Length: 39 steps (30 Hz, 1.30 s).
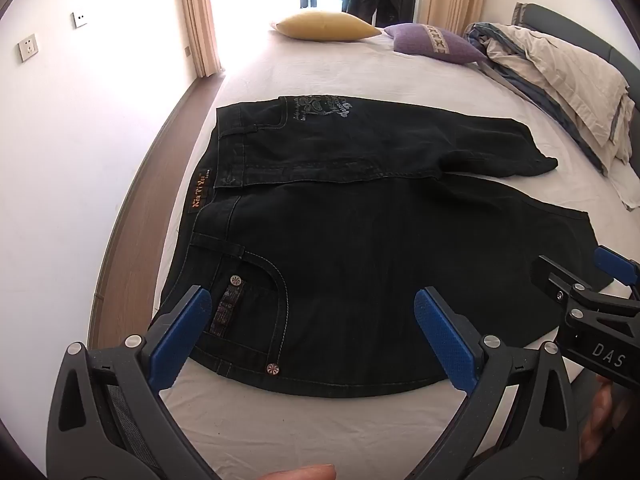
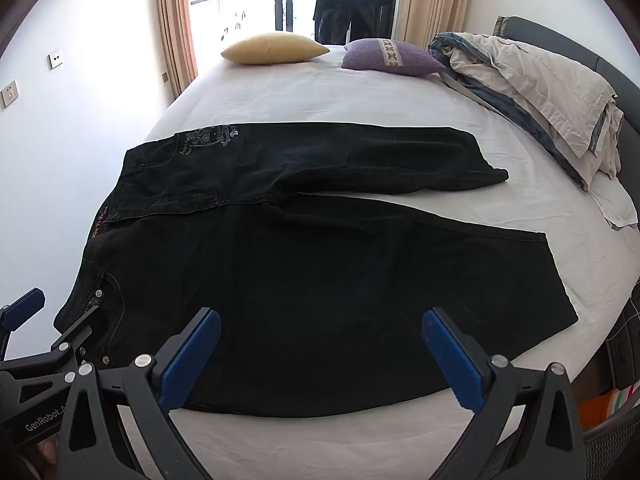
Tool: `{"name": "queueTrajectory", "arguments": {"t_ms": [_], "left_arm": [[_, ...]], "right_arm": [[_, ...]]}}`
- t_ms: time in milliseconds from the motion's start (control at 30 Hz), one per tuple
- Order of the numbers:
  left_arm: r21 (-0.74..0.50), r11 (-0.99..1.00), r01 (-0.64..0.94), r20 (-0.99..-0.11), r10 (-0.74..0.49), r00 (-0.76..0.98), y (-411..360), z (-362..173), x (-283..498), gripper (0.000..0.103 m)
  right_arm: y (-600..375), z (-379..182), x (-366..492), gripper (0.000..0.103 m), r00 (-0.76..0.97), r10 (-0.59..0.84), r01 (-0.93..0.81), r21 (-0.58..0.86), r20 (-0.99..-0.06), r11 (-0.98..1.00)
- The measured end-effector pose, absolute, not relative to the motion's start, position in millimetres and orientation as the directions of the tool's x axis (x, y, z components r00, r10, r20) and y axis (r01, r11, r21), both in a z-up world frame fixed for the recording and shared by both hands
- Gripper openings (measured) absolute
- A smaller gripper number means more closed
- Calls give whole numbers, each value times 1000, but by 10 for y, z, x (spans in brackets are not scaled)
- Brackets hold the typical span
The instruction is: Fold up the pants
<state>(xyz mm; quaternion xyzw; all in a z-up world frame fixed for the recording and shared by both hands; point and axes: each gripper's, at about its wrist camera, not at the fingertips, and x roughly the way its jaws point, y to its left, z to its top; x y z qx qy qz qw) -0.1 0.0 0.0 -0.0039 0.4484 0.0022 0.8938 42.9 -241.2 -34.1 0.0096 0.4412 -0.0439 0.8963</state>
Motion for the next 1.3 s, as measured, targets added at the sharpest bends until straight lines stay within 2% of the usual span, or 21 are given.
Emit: {"name": "queueTrajectory", "arguments": {"t_ms": [1300], "left_arm": [[4, 1000, -9, -810, 9, 586, 28, -29, 15, 103]], "right_arm": [[-2318, -426, 425, 103, 599, -56, 75, -13, -799, 997]]}}
